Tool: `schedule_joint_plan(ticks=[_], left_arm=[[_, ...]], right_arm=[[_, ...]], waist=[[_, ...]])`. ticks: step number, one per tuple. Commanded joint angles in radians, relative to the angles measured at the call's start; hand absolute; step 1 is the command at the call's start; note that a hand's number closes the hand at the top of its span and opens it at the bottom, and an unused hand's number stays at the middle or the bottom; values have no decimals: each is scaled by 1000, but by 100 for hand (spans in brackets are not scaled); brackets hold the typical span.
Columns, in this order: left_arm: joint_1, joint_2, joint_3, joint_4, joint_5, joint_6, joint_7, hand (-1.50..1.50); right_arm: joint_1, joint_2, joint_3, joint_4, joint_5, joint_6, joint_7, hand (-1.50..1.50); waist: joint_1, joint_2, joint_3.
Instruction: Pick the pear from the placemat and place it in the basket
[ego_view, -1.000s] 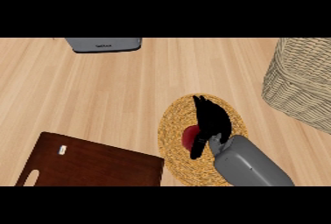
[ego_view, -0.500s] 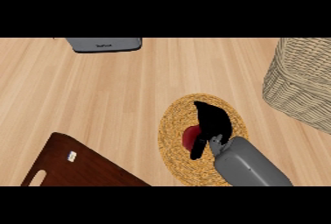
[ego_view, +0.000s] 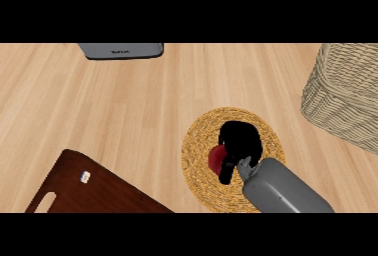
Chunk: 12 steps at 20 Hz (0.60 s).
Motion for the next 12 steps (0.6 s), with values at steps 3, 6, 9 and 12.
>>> schedule_joint_plan(ticks=[3,6,9,12], left_arm=[[-225,-81,-53,-81,10,-27,-58,0],[-229,-68,-25,-93,30,-35,-38,0],[-239,-91,-47,-82,10,-31,-50,0],[-235,-77,-28,-64,4,-39,-63,0]], right_arm=[[-13,15,-37,51,33,-30,68,150],[-25,36,-88,89,51,-61,137,150],[-75,43,-108,118,80,-65,139,150],[-85,43,-106,138,150,-125,135,150]], waist=[[-22,5,-24],[-31,5,-24],[-22,5,-26],[-17,4,-25]])
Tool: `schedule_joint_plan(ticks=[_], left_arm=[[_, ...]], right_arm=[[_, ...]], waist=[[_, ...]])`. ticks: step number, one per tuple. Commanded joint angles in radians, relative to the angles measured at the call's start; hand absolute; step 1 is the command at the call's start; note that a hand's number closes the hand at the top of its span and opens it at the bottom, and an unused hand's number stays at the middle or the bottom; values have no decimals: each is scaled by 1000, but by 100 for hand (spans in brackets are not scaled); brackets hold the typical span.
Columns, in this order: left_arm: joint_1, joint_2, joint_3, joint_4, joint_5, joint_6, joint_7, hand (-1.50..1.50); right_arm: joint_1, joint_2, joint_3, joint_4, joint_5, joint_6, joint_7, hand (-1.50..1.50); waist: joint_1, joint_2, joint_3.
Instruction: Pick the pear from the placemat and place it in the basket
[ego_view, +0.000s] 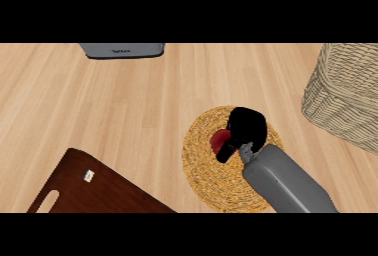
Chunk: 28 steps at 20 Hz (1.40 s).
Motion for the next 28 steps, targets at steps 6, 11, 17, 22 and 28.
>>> schedule_joint_plan(ticks=[6,11,17,22,28], left_arm=[[-151,-66,-13,-82,42,-27,-45,0],[-155,-86,-10,-73,36,-24,-67,0],[-151,-94,-7,-78,30,-31,-75,0],[-159,-102,-8,-85,23,-25,-60,0],[-184,-98,10,-73,20,-29,-50,0]], right_arm=[[-121,99,-213,-172,74,-348,48,150],[-195,61,-305,-257,184,-437,53,150],[-240,-12,-428,-310,250,-373,100,150],[-317,-59,-539,-333,273,-325,128,150],[-334,-124,-642,-331,250,-258,119,150]], waist=[[-85,-26,-17],[-84,-23,-23],[-91,-21,-24],[-91,-19,-25],[-94,-13,-24]])
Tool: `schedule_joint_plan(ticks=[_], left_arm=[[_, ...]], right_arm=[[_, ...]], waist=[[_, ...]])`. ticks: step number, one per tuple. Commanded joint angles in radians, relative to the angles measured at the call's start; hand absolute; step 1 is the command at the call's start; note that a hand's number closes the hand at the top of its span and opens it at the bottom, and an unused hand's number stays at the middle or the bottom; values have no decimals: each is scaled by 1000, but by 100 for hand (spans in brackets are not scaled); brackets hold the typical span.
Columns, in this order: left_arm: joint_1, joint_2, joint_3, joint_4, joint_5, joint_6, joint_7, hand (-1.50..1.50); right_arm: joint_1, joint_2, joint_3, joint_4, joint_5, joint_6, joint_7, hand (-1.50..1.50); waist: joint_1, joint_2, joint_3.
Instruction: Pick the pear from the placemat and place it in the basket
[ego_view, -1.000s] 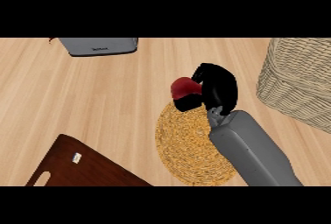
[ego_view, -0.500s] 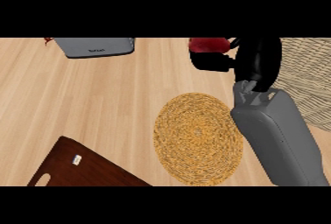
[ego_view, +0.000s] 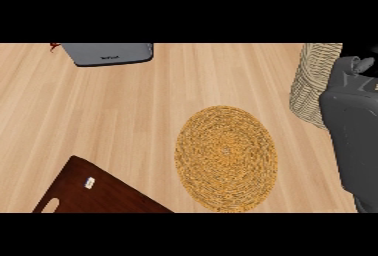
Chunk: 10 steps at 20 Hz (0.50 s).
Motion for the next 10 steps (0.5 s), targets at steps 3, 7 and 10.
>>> schedule_joint_plan(ticks=[3,7,10], left_arm=[[-247,-85,-59,-70,3,-7,-56,0],[-252,-66,-34,-87,7,-13,-44,0],[-264,-77,-42,-54,-3,-20,-48,0]], right_arm=[[-40,-76,-111,11,-28,76,64,150],[8,-123,-150,57,-36,102,26,150],[9,-159,-192,68,-88,129,-16,150]], waist=[[-21,10,-26],[-8,18,-24],[-5,18,-24]])
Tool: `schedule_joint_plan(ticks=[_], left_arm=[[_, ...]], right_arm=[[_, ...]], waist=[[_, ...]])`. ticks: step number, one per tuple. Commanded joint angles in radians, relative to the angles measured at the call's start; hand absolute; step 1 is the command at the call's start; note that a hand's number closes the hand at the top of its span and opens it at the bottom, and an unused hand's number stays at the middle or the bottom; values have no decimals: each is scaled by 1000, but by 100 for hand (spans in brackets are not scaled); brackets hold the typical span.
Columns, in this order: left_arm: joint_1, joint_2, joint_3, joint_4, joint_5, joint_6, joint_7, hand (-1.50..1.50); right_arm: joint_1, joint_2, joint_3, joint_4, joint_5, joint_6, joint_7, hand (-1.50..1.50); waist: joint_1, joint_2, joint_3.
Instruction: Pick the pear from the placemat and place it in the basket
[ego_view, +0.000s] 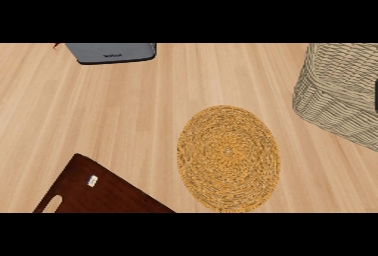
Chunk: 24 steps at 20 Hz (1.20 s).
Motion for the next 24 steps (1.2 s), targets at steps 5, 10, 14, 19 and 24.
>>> schedule_joint_plan(ticks=[5,10,14,19,24], left_arm=[[-269,-54,-37,-76,23,-37,-34,0],[-289,-74,-50,-68,9,-29,-9,0],[-285,-82,-41,-51,-2,-29,-33,0],[-279,-101,-48,-77,-8,-21,-24,0],[-244,-78,-30,-74,-6,-54,-41,0]], right_arm=[[43,-63,-98,80,-70,18,-52,150],[74,-51,-164,116,-126,-34,-101,150],[113,-32,-233,117,-194,-87,-163,150],[165,-35,-276,142,-239,-117,-250,150],[252,-106,-306,222,-142,-145,-236,150]], waist=[[-9,17,-23],[-2,23,-21],[-4,18,-21],[-3,20,-20],[0,22,-23]])
